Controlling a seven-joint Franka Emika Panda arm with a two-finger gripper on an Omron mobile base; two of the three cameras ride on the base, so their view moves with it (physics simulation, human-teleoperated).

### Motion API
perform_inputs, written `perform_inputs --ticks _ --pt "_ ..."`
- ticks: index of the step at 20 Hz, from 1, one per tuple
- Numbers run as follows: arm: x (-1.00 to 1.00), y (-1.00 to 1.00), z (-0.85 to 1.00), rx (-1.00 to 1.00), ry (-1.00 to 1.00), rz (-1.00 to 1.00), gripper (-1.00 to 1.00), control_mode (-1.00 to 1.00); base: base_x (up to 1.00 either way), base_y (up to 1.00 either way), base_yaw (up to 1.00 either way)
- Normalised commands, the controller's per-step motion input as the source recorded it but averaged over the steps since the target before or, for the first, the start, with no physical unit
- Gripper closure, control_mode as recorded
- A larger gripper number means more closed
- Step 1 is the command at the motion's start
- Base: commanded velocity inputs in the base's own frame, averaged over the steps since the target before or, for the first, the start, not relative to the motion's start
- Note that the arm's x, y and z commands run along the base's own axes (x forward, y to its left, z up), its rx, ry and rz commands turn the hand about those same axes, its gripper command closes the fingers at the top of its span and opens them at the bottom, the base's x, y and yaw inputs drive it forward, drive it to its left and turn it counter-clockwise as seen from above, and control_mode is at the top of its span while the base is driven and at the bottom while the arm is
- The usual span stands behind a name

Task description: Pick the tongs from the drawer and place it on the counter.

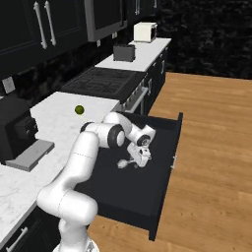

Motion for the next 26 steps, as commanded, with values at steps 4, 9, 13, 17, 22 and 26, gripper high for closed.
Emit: perform_inputs --ticks 4,9,13,17,22,26 --pt "0.08 0.13 -0.56 0.00 0.00 0.00 1.00 -1.00 0.00 0.00 0.00" --pt "0.00 0.37 -0.12 -0.07 -0.15 -0.03 1.00 -1.00 0.00 0.00 0.00" --pt "-0.24 0.14 0.91 -0.17 -0.23 -0.06 1.00 -1.00 0.00 0.00 0.00" --pt "-0.50 0.35 1.00 -0.26 -0.40 0.00 1.00 -1.00 0.00 0.00 0.00" --pt "-0.87 0.33 1.00 -0.09 -0.28 0.02 1.00 -1.00 0.00 0.00 0.00" --pt "-1.00 0.32 1.00 0.00 -0.16 0.08 1.00 -1.00 0.00 0.00 0.00"
